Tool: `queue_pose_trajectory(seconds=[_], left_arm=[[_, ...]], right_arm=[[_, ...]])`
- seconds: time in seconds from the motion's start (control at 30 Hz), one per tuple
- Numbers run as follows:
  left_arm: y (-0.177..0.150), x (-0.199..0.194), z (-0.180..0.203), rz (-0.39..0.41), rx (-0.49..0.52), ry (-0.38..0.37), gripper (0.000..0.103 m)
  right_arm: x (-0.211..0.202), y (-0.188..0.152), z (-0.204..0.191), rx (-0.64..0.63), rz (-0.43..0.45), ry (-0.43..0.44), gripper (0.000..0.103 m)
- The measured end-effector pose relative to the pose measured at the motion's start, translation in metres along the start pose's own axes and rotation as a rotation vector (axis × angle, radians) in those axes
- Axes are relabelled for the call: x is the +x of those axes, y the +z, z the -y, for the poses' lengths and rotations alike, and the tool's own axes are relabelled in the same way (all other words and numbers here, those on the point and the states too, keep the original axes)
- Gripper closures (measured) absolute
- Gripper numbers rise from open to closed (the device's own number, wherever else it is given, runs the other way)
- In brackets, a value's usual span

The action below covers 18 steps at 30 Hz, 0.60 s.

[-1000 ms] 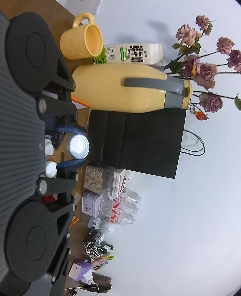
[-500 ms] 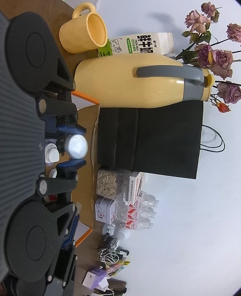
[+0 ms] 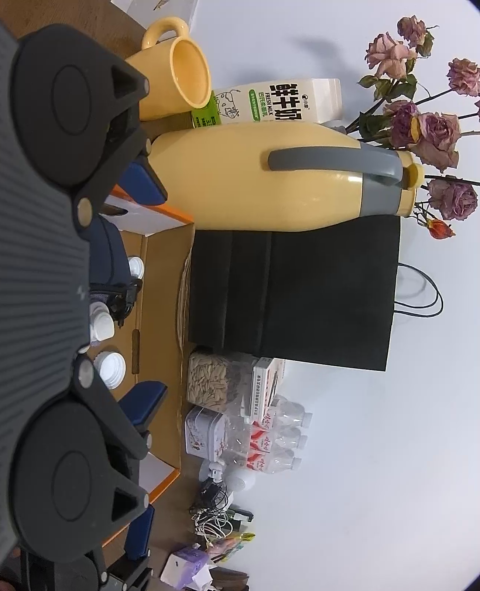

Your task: Organize objects

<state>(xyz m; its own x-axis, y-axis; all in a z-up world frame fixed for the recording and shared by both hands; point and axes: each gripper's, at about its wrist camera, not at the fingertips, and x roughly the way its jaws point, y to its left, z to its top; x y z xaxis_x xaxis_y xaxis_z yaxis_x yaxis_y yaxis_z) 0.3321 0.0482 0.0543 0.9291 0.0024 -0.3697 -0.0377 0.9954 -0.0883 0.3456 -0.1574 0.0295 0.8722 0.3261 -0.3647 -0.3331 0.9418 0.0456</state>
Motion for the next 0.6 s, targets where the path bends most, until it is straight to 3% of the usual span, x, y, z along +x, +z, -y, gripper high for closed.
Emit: queue_pose_trajectory(seconds=[0.27, 0.6], left_arm=[[0.002, -0.009, 0.002, 0.003, 0.005, -0.021, 0.0], [0.002, -0.064, 0.01, 0.051, 0.08, -0.069, 0.0]], right_arm=[[-0.01, 0.003, 0.0, 0.001, -0.006, -0.001, 0.0], [-0.062, -0.004, -0.01, -0.011, -0.005, -0.034, 0.0]])
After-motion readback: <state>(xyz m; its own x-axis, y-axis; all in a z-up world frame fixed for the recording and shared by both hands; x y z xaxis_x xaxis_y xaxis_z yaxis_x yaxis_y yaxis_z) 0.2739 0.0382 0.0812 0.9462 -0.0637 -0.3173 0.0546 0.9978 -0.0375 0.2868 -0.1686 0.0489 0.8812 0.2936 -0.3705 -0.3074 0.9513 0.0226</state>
